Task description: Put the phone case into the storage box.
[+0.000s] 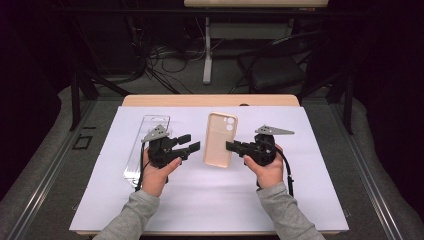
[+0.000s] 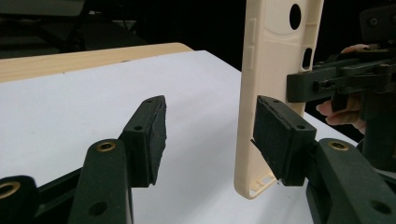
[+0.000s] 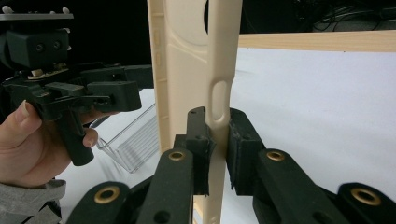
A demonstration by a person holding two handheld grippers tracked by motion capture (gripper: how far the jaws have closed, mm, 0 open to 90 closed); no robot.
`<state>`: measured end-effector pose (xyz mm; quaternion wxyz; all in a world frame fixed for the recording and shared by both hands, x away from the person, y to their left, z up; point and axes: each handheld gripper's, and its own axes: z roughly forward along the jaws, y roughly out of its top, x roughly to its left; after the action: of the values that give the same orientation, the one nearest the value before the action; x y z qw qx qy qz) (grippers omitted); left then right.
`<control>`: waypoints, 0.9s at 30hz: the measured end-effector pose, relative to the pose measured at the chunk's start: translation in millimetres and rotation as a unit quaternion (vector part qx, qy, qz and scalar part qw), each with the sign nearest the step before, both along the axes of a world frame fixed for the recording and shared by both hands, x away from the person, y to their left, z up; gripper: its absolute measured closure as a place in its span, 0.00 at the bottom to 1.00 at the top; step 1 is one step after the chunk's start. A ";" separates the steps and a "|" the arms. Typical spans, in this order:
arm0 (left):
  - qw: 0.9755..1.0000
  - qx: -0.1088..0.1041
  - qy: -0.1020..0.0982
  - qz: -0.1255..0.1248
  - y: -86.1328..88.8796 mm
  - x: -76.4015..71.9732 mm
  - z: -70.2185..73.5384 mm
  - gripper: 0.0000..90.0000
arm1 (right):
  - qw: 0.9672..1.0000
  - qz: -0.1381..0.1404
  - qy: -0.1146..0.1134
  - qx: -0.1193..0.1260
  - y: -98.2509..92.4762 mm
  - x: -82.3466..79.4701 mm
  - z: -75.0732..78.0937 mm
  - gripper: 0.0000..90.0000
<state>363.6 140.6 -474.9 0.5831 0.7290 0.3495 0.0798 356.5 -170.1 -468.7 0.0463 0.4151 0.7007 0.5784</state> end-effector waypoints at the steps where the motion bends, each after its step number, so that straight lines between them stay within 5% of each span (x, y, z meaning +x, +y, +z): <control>1: 1.000 0.006 -0.004 0.003 -0.1 -0.7 0.9 0.49 | 1.000 0.000 -0.001 0.001 0.3 0.0 -0.1 0.90; 18: 0.997 0.055 -0.053 0.017 1.5 -6.5 16.7 0.48 | 1.000 0.003 0.002 0.000 3.0 -1.8 0.0 0.90; 27: 0.997 0.065 -0.040 0.018 3.8 -7.3 22.2 0.40 | 1.000 0.001 -0.002 -0.011 5.8 -4.7 1.3 0.90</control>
<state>356.3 144.4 -452.7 0.5466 0.7550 0.3331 0.1420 351.8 -164.3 -467.4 0.0515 0.4129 0.7074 0.5714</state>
